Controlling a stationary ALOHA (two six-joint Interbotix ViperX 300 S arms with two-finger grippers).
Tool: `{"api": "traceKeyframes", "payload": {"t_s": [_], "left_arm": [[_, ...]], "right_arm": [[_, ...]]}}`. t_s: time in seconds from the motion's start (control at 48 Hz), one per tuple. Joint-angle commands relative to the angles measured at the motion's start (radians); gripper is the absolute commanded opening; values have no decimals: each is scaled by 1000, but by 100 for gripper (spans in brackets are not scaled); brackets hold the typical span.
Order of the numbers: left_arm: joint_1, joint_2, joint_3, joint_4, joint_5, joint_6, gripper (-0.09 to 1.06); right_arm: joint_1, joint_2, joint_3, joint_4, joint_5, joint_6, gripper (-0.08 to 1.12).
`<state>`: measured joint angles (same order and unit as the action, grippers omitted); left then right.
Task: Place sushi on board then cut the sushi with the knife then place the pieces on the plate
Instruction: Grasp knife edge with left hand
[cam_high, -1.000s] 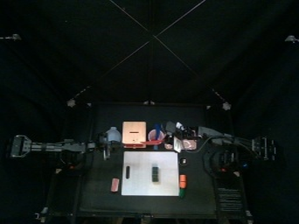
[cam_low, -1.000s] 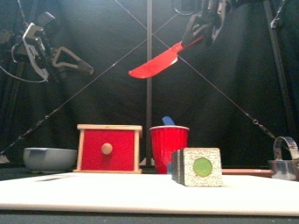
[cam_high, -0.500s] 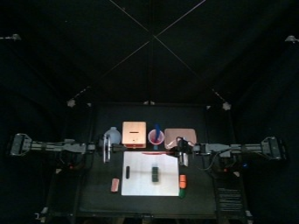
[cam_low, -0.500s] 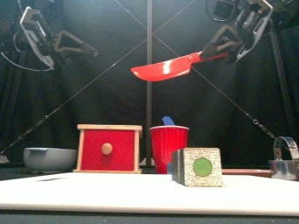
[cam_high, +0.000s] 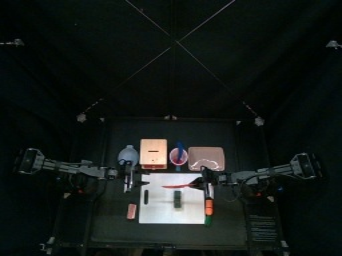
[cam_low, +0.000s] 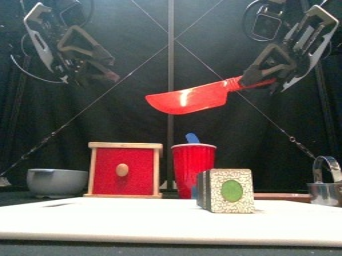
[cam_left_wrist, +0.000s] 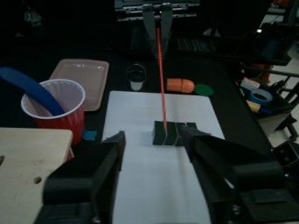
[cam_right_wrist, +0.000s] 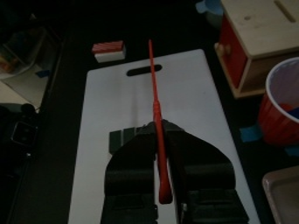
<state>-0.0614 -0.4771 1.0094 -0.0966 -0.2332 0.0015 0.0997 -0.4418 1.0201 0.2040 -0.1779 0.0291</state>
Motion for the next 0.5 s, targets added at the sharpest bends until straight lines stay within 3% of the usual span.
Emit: {"api": "traceKeyframes", "payload": {"t_s": [0.021,0.271,0.5], "left_arm": [[-3,41,-71,6,54,2,103],[-14,193,-176,12,179,0,103],[-15,313,-253,12,202,0,103]], "right_arm": [[5,5,-25,2,-11,-2,26],[5,15,-37,3,-18,-2,26],[5,20,-38,3,-20,-2,26]]}}
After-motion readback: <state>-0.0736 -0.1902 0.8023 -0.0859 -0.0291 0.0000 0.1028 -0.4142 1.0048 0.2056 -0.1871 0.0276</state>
